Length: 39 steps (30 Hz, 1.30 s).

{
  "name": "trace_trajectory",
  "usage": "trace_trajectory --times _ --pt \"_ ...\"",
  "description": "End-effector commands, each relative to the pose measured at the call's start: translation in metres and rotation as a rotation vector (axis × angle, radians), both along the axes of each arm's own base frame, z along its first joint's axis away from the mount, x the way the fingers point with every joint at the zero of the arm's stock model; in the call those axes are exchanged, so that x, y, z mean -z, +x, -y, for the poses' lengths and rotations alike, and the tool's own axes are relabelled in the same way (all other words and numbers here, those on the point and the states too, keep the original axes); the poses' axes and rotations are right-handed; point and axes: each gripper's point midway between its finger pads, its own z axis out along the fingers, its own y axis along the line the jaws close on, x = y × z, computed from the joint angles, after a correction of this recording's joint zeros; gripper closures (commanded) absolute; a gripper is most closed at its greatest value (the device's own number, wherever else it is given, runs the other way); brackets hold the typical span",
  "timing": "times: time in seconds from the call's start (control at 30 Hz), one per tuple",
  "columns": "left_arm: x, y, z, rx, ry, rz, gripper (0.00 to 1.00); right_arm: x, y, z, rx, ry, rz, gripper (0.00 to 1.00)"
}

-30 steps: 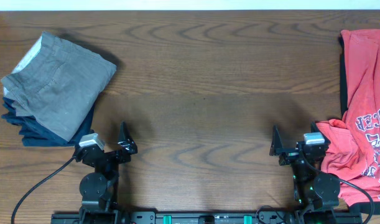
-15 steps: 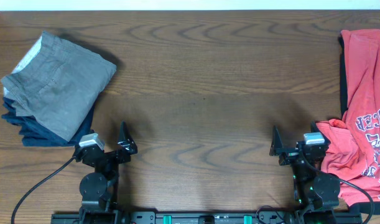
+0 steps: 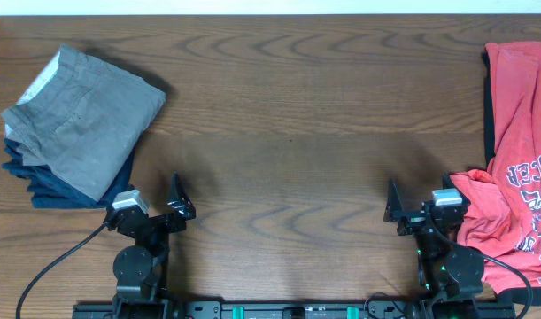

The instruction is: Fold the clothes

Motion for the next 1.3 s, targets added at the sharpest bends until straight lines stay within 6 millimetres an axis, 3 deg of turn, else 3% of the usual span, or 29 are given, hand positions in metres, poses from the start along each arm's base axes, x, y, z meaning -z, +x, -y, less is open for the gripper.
trace_trajectory --times 0.0,1.27 --pt "0.0196 0.0006 -0.0014 -0.004 0.019 -0.049 0.02 0.0007 0.0000 0.0022 0.006 -0.015 0.000 0.01" --pt "0.0197 0.0006 -0.0014 -0.004 0.019 -0.049 0.02 0.0010 0.0000 0.0027 0.011 0.008 -0.003 0.01"
